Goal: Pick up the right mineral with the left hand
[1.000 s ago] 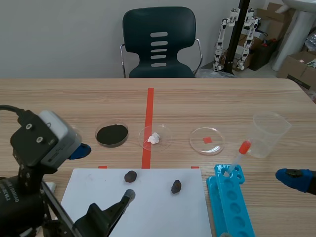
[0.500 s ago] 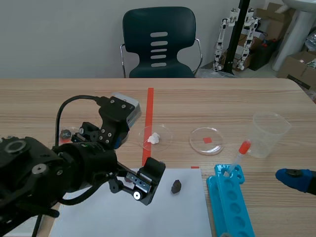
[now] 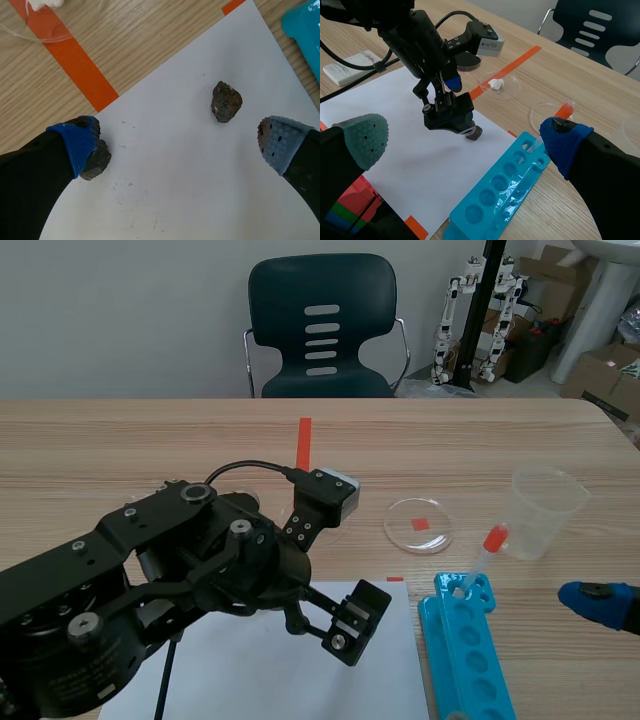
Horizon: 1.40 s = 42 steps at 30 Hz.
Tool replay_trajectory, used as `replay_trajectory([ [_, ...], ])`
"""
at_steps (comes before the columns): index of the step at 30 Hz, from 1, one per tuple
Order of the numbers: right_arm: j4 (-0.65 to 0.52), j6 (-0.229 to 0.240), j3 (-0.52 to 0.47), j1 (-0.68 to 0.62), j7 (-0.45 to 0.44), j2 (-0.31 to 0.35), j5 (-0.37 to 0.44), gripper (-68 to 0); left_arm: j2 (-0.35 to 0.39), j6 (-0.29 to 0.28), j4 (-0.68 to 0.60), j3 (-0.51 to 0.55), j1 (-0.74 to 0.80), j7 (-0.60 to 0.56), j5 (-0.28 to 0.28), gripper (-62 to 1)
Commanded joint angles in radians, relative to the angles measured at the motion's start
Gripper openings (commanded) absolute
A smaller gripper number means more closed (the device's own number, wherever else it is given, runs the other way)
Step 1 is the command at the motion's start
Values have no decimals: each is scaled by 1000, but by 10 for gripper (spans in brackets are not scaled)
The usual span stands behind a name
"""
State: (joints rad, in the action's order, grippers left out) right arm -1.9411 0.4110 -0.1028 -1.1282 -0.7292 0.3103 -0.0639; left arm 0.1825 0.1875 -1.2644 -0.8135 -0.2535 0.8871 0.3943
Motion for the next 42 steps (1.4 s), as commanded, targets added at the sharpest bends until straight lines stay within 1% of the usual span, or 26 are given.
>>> replay_trajectory([
  [1,-9,1,-3,-2,-15,0,11,-37,-22,2,-12,0,-11,4,-2,14],
  [4,-9,1,-3,-2,-15,0,11,-37,-61,2,24,0,-19,27,-18,14],
  [7,-9,1,-3,-2,-15,0,11,-37,-92,2,56,0,-24,31,-19,14],
  [11,-9,1,-3,-2,-15,0,11,-37,-117,2,86,0,-24,26,-26,14],
  [14,-9,1,-3,-2,-15,0,11,-37,-135,3,108,0,-27,16,-45,14],
  [16,-9,1,-3,-2,-15,0,11,-37,-146,3,121,0,-27,0,-47,14],
  [25,-9,1,-3,-2,-15,0,11,-37,-167,5,174,0,-35,-2,-58,14],
  [32,-9,1,-3,-2,-15,0,11,-37,-181,6,174,0,-35,-4,-62,14],
  [33,-9,1,-3,-2,-15,0,11,-37,-182,6,174,0,-35,-4,-62,2],
  [42,-9,1,-3,-2,-15,0,11,-37,-188,6,174,0,-35,-4,-62,-202],
])
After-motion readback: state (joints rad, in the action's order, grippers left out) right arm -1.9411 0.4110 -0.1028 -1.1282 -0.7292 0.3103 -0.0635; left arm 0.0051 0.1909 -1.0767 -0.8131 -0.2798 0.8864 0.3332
